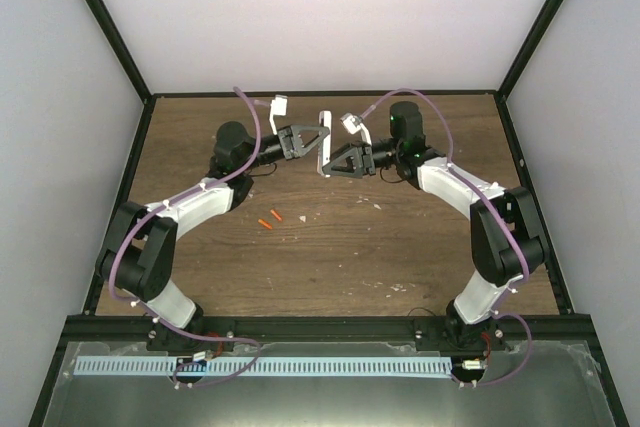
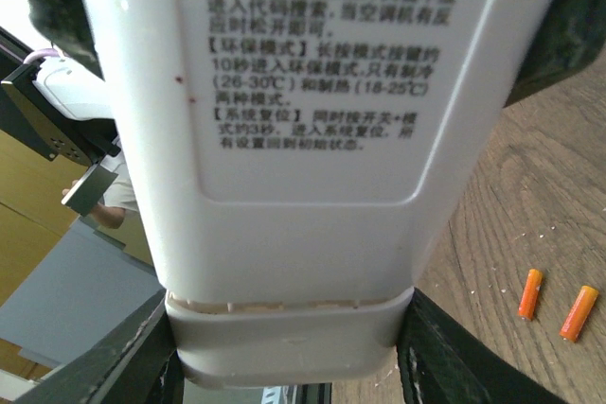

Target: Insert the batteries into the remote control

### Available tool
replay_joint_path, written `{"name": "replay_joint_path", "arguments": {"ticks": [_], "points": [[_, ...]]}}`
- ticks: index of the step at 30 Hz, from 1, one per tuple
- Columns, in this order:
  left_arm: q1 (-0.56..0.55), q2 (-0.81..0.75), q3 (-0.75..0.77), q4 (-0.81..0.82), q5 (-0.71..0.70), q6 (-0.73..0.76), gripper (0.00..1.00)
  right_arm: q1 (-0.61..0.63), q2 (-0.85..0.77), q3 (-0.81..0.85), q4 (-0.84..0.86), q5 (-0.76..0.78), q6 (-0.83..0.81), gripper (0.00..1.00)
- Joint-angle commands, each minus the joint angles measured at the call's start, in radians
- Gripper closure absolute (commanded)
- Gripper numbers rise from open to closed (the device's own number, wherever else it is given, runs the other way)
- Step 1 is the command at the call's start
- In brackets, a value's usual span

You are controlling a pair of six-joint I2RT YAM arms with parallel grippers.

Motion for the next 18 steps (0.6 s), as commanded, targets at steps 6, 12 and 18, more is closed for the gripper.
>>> {"name": "replay_joint_path", "arguments": {"ticks": [6,12,18], "points": [[-0.001,0.008,0.076,0.054,-0.028,-0.016,0.80,0.022,0.036,0.034,-0.231,-0.018,-0.201,0.51],[-0.001,0.013,0.090,0.045,-0.023,-0.014,0.80,0.025,0.051,0.046,-0.317,-0.001,-0.278,0.50],[-0.001,0.005,0.092,0.027,-0.035,-0.003,0.80,0.026,0.056,0.063,-0.380,0.038,-0.339,0.50]]}}
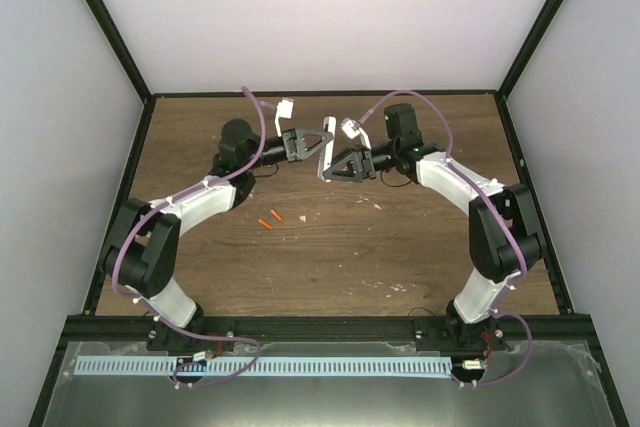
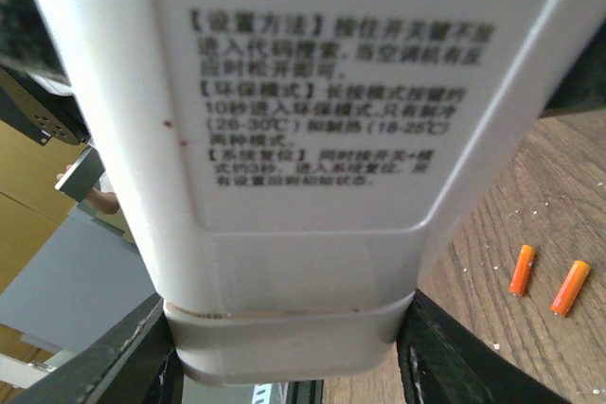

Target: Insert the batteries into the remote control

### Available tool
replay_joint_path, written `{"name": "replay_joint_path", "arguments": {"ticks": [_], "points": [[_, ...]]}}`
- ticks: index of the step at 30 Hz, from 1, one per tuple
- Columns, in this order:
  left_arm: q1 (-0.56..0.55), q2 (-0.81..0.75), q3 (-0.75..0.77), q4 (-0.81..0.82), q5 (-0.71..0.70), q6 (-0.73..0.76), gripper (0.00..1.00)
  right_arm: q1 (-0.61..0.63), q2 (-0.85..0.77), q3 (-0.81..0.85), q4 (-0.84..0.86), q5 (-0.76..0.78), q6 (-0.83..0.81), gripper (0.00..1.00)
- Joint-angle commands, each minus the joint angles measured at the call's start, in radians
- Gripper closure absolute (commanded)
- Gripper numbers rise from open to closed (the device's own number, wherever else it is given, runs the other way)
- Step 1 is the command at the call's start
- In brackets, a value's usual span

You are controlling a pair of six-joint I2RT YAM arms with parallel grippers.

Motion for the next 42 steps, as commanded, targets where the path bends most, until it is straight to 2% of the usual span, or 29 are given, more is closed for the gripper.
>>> {"name": "replay_joint_path", "arguments": {"ticks": [1,15,25,42], "points": [[0.001,-0.018,0.075,0.076,-0.079,-0.029,0.80,0.026,0.032,0.008,-0.104,0.049,-0.104,0.50],[0.001,-0.002,0.110,0.063,-0.088,-0.038,0.80,0.026,0.027,0.007,-0.172,0.109,-0.174,0.48],[0.001,-0.017,0.089,0.069,-0.092,-0.043,0.81,0.029,0.010,0.003,-0.158,0.117,-0.177,0.52],[0.001,-0.036,0.070,0.087,-0.093,-0.060,0.81,0.049,0.003,-0.011,-0.152,0.152,-0.171,0.52]]}}
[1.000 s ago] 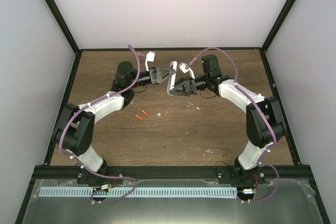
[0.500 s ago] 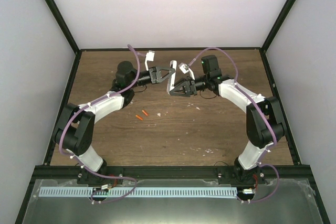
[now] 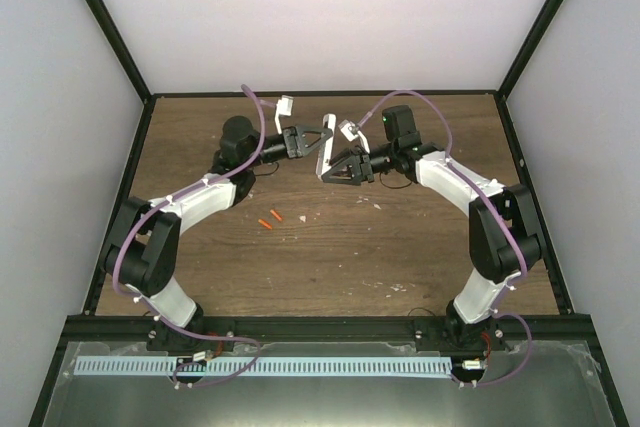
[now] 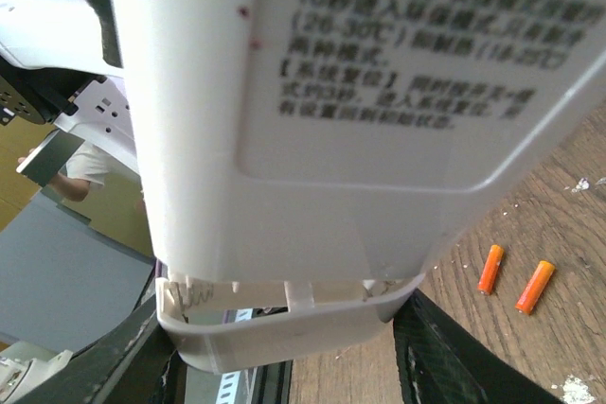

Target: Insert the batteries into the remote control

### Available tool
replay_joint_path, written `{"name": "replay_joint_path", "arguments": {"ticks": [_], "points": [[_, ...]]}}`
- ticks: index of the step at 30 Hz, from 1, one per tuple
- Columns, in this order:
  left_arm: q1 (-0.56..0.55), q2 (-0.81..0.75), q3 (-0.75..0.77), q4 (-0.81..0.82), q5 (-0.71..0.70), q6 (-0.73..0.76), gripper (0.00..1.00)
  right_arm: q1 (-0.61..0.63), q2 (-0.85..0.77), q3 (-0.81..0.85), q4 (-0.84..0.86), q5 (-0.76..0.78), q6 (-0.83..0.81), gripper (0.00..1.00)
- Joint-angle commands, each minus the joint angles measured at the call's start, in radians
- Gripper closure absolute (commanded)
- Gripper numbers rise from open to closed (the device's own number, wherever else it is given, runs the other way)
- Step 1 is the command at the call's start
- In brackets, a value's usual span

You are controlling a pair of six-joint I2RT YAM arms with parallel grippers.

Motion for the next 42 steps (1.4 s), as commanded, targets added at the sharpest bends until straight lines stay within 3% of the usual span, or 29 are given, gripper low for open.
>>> {"name": "replay_joint_path", "arguments": {"ticks": [1,9,14,18,25,28,35,42], "points": [[-0.001,-0.044,0.045,0.144,-0.066,-0.059,0.81,0.040,0.001,-0.026,-0.046,0.100,-0.012,0.50],[-0.001,-0.053,0.030,0.157,-0.064,-0.068,0.81,0.040,-0.004,-0.008,0.040,0.120,0.050,0.49],[0.011,-0.079,0.032,0.079,-0.072,-0.001,0.81,0.040,-0.008,-0.017,-0.050,0.201,-0.010,0.50],[0.064,-0.127,0.015,-0.012,-0.103,0.047,0.81,0.040,-0.017,-0.011,-0.176,0.421,-0.036,0.51],[0.125,-0.257,0.026,-0.304,-0.185,0.270,0.80,0.040,0.067,0.145,-0.524,1.039,0.050,0.57],[0.126,-0.283,0.037,-0.369,-0.202,0.324,0.80,0.040,0.132,0.217,-0.661,1.206,0.077,0.56],[0.126,-0.297,0.032,-0.397,-0.206,0.349,0.80,0.042,0.251,0.283,-0.792,1.378,0.100,0.56],[0.127,-0.295,0.030,-0.401,-0.205,0.351,0.80,0.047,0.324,0.298,-0.800,1.412,0.089,0.55]]}}
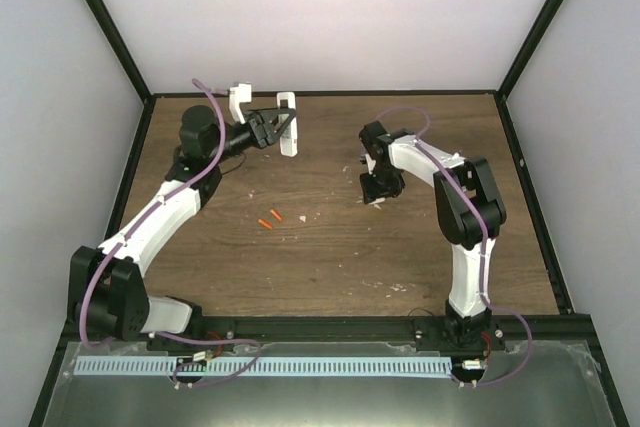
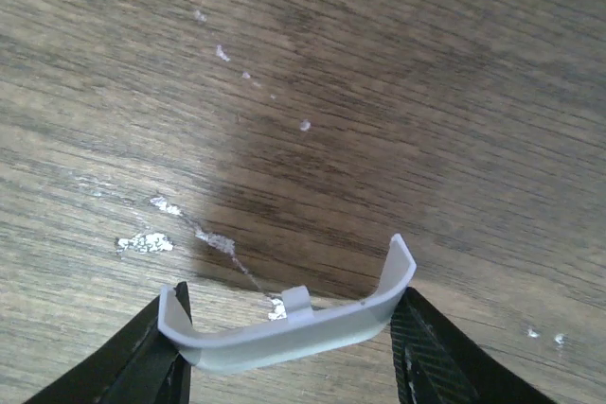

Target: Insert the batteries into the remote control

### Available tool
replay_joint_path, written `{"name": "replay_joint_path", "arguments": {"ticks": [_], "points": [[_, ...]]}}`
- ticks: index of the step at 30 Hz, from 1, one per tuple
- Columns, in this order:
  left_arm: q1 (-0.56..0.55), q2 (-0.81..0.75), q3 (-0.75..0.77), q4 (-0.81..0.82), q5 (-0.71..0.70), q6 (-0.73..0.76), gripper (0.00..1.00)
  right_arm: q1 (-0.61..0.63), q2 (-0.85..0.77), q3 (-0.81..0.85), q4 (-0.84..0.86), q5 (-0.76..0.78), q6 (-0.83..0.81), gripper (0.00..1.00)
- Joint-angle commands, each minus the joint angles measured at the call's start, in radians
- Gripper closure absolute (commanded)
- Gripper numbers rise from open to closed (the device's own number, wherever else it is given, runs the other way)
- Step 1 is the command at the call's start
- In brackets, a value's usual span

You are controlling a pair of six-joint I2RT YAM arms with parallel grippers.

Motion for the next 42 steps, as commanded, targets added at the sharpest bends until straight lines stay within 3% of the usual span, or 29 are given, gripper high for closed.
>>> {"name": "replay_joint_path", "arguments": {"ticks": [1,10,15,22,26,30,34,42], "points": [[0.000,-0.013,0.017,0.006,-0.003,0.019,0.80,0.010,0.031,0.041,-0.039,0.065,0.001,0.55],[0.000,-0.006,0.021,0.023,0.002,0.013,0.80,0.012,-0.013,0.037,-0.005,0.029,-0.009,0.37],[0.000,-0.010,0.021,0.047,0.010,-0.003,0.80,0.012,-0.088,0.032,0.038,-0.054,-0.036,0.33],[0.002,-0.025,0.004,0.147,0.069,-0.040,0.80,-0.007,-0.316,-0.067,0.338,-0.449,-0.054,0.27],[0.003,-0.034,-0.016,0.209,0.081,-0.080,0.80,-0.029,-0.471,-0.178,0.585,-0.725,-0.010,0.14],[0.005,-0.048,-0.020,0.182,0.048,-0.082,0.80,-0.038,-0.549,-0.212,0.724,-0.854,0.037,0.08],[0.004,-0.062,-0.034,0.103,-0.073,-0.091,0.80,-0.029,-0.548,-0.167,0.722,-0.852,0.029,0.08],[-0.026,-0.081,-0.048,0.000,-0.285,-0.088,0.79,0.063,-0.465,-0.017,0.626,-0.704,-0.043,0.10]]}}
